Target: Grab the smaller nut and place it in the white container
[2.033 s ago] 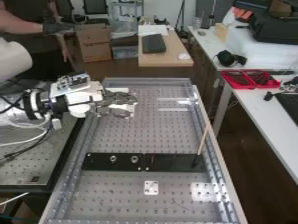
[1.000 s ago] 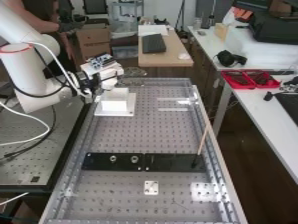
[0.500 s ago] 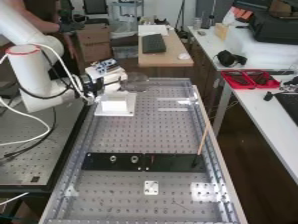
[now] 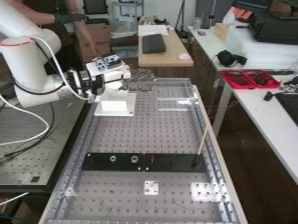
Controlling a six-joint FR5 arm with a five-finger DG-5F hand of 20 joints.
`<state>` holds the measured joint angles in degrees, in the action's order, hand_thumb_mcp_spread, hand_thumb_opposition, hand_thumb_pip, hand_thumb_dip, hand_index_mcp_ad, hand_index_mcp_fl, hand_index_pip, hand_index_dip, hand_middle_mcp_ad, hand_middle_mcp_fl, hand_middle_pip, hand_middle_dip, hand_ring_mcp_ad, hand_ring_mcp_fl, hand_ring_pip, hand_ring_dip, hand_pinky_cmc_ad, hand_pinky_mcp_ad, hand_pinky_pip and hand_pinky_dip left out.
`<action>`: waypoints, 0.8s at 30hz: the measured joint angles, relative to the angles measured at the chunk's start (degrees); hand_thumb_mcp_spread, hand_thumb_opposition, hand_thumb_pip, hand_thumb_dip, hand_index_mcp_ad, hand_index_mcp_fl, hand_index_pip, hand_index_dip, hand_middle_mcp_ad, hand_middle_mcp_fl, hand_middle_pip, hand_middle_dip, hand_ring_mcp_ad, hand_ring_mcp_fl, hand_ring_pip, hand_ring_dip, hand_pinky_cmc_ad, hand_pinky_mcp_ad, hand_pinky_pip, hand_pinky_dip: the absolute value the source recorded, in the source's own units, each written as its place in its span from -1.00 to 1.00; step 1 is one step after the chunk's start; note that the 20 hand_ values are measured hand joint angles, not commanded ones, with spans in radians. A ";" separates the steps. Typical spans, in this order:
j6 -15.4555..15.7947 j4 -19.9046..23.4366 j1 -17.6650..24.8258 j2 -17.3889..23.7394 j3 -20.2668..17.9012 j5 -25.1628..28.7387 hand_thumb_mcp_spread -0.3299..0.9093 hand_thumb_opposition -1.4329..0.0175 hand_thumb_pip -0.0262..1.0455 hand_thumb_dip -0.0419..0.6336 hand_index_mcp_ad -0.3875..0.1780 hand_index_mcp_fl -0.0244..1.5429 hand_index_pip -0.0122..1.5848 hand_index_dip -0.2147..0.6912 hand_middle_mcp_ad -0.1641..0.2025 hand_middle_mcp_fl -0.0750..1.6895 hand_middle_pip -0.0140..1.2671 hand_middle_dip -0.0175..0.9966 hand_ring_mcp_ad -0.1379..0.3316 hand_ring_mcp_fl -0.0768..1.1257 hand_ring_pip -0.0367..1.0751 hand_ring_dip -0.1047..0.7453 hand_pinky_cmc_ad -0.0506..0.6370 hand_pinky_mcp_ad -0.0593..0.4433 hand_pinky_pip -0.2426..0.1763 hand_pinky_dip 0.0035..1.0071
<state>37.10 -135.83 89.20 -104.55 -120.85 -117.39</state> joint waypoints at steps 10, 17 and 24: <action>-2.28 -6.23 -3.17 5.67 4.02 11.07 0.05 -0.12 0.38 -0.31 -0.19 -0.94 0.41 -0.32 0.09 -0.89 -0.76 -0.56 0.14 -0.88 -0.76 -0.47 0.12 0.35 0.10 -0.43; -3.02 -12.75 -4.26 7.28 10.08 18.66 -0.08 -0.05 0.31 -0.36 -0.16 -0.94 -0.08 -0.34 0.13 -0.89 -0.76 -0.56 0.14 -0.88 -0.76 -0.47 0.14 0.35 -0.06 -0.32; -3.88 -19.02 -5.14 7.00 16.29 24.43 -0.18 -0.01 0.18 -0.50 -0.06 -0.81 -0.66 -0.22 0.22 -0.91 -0.76 -0.56 0.20 -0.88 -0.76 -0.47 0.14 0.47 -0.14 -0.31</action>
<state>33.22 -154.85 84.06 -97.54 -104.56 -92.96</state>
